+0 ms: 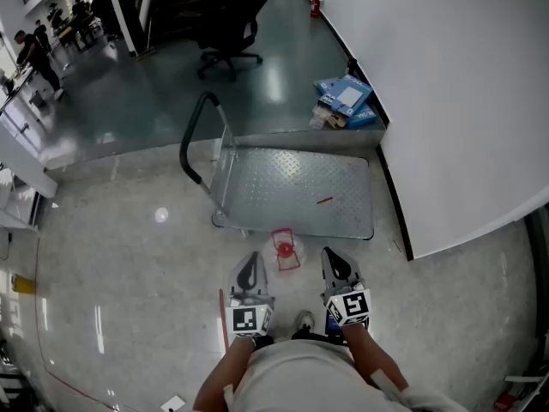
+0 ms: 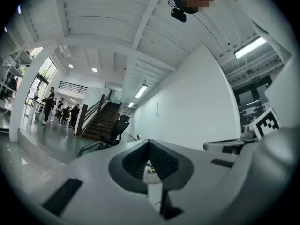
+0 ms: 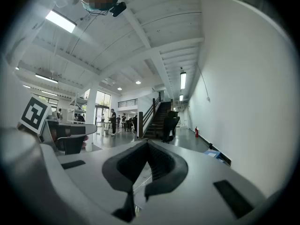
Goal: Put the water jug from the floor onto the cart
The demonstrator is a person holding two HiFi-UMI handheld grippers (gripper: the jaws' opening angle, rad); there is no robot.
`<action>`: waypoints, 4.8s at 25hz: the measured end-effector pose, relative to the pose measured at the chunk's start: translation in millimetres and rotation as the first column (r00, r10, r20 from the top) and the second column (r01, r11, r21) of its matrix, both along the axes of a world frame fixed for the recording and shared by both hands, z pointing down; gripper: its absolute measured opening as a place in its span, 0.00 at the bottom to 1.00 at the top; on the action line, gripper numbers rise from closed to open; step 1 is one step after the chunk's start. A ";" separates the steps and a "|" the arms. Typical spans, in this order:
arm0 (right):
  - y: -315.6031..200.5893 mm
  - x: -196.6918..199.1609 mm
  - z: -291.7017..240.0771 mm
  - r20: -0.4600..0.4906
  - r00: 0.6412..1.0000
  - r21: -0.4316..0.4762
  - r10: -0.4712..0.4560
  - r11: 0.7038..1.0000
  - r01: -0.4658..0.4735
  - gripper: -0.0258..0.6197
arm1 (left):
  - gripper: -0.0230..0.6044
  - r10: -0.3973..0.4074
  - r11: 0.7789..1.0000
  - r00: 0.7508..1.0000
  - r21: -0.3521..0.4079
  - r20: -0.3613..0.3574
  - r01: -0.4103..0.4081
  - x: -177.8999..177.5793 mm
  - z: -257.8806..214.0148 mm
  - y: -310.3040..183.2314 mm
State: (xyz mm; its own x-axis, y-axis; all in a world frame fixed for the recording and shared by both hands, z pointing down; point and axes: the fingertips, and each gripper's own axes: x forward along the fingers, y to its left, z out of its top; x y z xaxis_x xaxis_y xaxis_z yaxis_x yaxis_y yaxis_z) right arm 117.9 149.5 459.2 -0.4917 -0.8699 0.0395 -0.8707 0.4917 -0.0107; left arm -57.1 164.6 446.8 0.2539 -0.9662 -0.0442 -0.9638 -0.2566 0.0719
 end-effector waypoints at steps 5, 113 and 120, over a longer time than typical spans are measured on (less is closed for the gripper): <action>2.6 -0.6 3.6 0.005 1.000 -0.001 0.003 1.000 -0.003 0.06 | 0.04 0.007 1.000 1.000 0.000 0.003 -0.007 1.9 1.8 1.8; -229.0 -29.2 336.3 -0.498 0.253 -0.861 -0.829 0.507 -0.031 0.46 | 0.04 0.136 0.988 0.986 -0.057 -0.095 -0.142 -58.4 56.2 -238.8; -328.3 -29.7 336.2 -0.504 0.288 -0.852 -0.814 0.524 -0.009 0.46 | 0.04 0.077 0.993 0.995 -0.086 -0.069 -0.083 -56.8 64.2 -281.8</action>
State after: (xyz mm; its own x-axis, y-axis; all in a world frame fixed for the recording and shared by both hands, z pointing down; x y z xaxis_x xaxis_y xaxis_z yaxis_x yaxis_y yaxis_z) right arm 88.3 -178.8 795.4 -0.0964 -0.0453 0.9943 -0.2654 0.9640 0.0182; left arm -113.9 -117.1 511.0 0.3303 -0.9436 0.0221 -0.9328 -0.3227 0.1605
